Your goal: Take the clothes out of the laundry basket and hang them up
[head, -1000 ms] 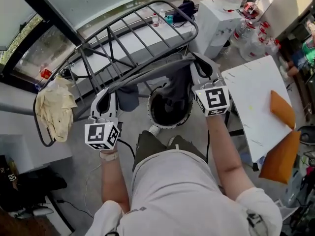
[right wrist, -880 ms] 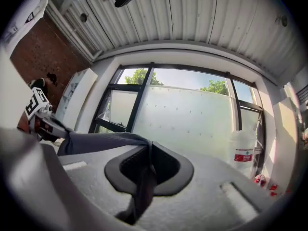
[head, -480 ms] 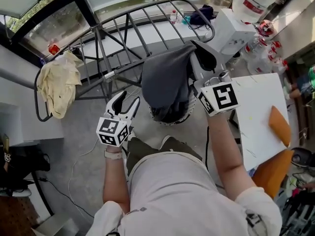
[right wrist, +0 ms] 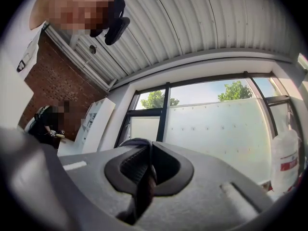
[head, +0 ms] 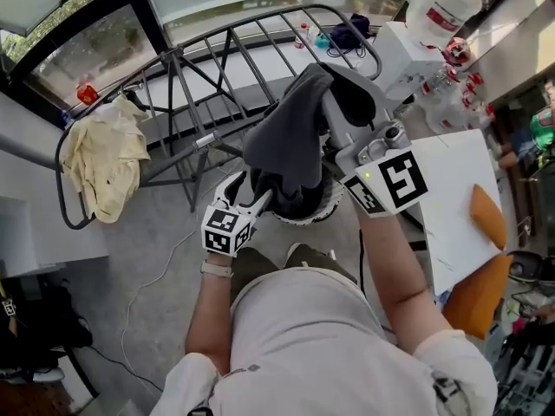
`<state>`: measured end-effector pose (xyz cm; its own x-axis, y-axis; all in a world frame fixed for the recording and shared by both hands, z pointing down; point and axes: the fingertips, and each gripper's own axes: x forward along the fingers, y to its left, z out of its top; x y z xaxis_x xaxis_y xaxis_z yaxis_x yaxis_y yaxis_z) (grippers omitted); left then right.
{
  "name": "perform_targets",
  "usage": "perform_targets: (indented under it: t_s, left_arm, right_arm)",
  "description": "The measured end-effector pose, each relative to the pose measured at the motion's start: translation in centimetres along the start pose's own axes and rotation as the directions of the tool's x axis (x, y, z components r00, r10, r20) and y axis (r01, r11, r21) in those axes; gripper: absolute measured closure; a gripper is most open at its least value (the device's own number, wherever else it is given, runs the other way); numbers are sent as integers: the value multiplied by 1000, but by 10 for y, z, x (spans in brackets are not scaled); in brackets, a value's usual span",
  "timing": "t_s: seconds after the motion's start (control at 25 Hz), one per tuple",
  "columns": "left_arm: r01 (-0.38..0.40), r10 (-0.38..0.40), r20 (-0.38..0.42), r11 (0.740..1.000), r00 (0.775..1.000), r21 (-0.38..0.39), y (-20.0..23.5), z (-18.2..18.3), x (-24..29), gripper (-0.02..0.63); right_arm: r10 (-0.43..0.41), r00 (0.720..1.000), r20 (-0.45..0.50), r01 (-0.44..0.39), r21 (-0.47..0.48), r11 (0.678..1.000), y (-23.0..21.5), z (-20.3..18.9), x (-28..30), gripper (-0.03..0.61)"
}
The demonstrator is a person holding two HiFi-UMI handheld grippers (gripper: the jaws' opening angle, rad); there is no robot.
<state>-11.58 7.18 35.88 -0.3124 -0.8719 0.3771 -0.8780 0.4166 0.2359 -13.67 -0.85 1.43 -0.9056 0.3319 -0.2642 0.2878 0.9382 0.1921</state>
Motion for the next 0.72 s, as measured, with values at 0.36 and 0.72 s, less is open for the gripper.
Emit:
perform_targets:
  t_s: [0.36, 0.72]
  left_arm:
    - [-2, 2, -38, 1000, 999, -3, 56, -25, 1, 420]
    - [225, -224, -14, 972, 974, 62, 35, -12, 27, 318]
  right_arm:
    - [-15, 995, 94, 6, 99, 995, 27, 33, 27, 565]
    - [-29, 984, 173, -2, 179, 984, 21, 60, 26, 565]
